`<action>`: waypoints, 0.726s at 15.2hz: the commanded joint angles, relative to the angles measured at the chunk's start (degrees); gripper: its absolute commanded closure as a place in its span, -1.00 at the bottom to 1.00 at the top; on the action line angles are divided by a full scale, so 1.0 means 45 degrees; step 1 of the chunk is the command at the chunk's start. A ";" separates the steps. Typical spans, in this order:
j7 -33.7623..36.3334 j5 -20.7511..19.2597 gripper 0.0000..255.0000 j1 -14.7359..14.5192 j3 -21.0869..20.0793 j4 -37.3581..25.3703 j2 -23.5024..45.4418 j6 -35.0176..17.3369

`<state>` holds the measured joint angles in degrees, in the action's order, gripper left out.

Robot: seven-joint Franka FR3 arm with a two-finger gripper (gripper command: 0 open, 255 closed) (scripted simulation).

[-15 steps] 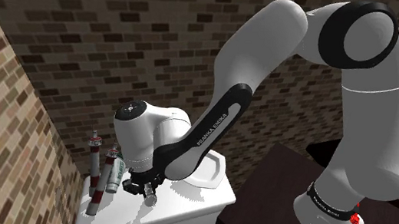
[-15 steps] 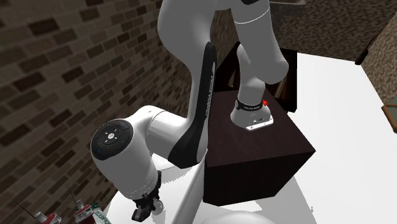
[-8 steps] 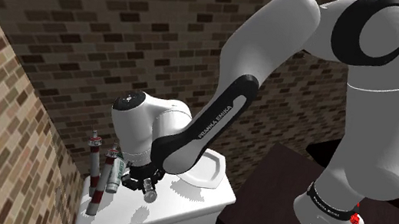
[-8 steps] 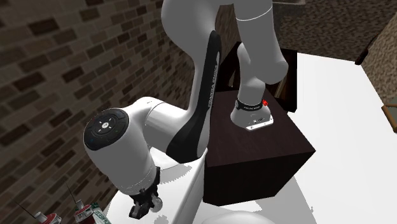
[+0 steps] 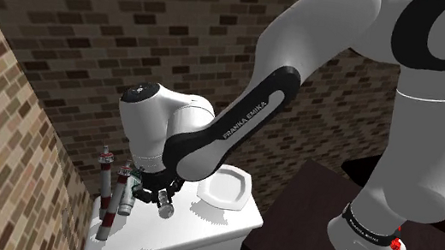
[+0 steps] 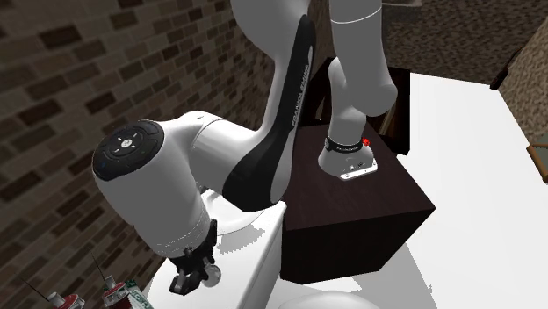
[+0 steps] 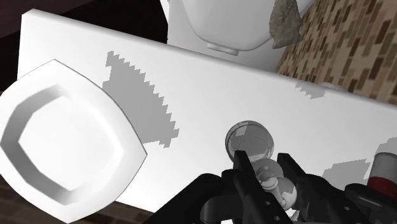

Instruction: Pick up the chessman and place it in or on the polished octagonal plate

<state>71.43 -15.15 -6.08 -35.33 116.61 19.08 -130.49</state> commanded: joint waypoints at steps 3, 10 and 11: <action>-0.0239 0.0382 1.00 0.0132 -0.0187 -0.0186 -0.0440 0.0543; -0.3098 0.2530 1.00 0.1977 -0.0239 0.2998 -0.3437 -0.0366; -0.3568 0.2858 1.00 0.2154 -0.0159 0.3392 -0.3852 -0.0439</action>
<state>57.76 -3.91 2.59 -36.33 129.49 3.77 -131.62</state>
